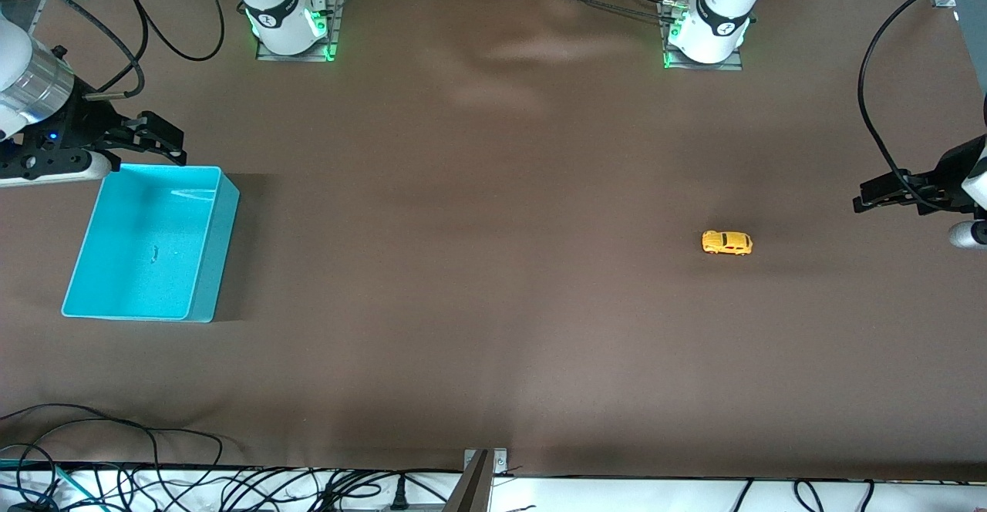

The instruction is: Wind up and store yellow beetle car

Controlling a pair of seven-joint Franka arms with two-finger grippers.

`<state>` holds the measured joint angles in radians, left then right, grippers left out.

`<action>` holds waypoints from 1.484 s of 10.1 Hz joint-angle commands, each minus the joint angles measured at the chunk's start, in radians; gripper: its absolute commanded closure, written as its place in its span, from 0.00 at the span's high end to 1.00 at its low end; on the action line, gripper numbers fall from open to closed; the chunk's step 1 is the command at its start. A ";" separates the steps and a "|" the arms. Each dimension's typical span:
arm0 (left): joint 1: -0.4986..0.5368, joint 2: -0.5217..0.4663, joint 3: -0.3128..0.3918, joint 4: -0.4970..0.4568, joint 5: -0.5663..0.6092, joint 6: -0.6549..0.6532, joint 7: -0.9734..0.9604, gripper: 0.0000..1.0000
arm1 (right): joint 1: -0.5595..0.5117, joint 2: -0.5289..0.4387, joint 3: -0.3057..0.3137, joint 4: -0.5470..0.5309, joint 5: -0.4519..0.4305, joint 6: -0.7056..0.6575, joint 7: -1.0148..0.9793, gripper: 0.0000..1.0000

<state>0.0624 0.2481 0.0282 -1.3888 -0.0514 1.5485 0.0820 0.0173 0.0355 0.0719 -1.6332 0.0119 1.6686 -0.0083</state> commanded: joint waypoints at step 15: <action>-0.009 -0.046 -0.030 -0.062 0.031 0.007 0.076 1.00 | -0.002 0.000 0.000 0.000 -0.010 -0.013 -0.002 1.00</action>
<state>0.0513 0.2301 0.0060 -1.4201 -0.0383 1.5473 0.1378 0.0171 0.0416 0.0717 -1.6357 0.0118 1.6681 -0.0083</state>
